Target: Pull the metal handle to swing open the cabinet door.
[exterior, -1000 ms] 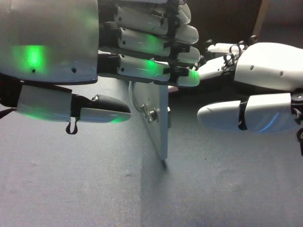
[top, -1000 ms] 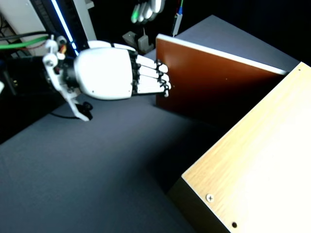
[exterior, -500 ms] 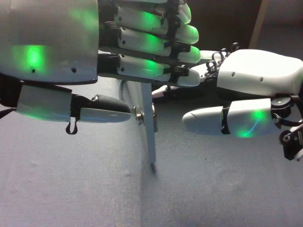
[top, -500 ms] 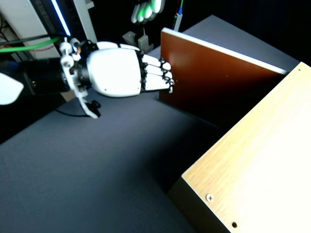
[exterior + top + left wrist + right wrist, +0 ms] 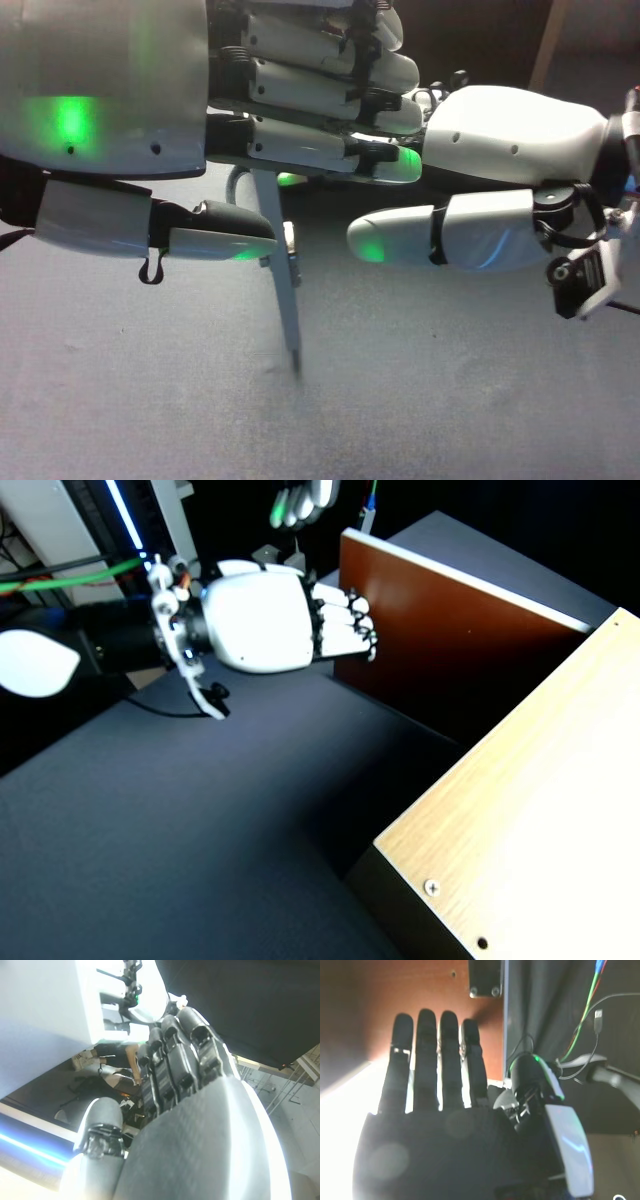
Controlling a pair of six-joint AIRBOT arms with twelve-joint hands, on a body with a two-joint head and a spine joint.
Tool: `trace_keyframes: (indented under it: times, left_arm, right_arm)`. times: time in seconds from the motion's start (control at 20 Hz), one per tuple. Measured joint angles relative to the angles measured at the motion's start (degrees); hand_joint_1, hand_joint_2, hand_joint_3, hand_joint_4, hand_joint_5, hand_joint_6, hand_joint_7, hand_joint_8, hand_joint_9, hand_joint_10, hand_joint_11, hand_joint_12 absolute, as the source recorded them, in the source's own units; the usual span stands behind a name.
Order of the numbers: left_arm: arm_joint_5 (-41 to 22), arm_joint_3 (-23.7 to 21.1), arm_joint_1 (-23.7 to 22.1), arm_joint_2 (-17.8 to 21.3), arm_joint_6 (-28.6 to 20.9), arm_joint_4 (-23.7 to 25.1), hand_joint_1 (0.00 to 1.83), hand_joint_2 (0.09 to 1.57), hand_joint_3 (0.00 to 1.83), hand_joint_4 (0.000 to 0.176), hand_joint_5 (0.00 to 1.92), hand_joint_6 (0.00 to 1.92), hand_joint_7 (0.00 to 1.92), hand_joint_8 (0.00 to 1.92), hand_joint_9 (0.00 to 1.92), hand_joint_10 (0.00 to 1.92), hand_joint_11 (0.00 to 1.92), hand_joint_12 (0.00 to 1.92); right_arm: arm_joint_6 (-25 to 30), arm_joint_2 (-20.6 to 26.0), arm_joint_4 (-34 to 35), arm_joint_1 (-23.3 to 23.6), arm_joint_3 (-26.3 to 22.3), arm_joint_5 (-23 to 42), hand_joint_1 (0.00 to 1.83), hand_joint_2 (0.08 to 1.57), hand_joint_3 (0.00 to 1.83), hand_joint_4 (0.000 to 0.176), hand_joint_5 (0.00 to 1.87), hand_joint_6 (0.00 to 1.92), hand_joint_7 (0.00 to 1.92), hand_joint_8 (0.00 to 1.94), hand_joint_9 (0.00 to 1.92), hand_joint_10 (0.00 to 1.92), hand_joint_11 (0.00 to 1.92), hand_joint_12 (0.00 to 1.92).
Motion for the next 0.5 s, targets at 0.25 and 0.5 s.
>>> trace_keyframes:
  times: [0.25,0.5]
  left_arm:
    - [0.0,0.0,0.0,0.0,0.0,0.0,0.0,1.57,0.08,0.0,0.36,0.0,0.37,0.0,0.35,0.0,0.0,0.84]
    - [0.0,0.0,0.0,0.0,0.0,0.0,0.0,1.57,0.08,0.0,0.36,0.0,0.37,0.0,0.35,0.0,0.0,0.85]
  right_arm:
    - [0.0,-1.9,-3.3,0.0,1.8,2.3,0.0,1.52,0.0,0.0,0.42,0.0,0.43,0.0,0.4,0.0,0.0,1.06]
    - [0.0,-4.2,-6.4,0.0,4.0,4.5,0.0,1.52,0.0,0.0,0.42,0.0,0.42,0.0,0.39,0.0,0.0,1.05]
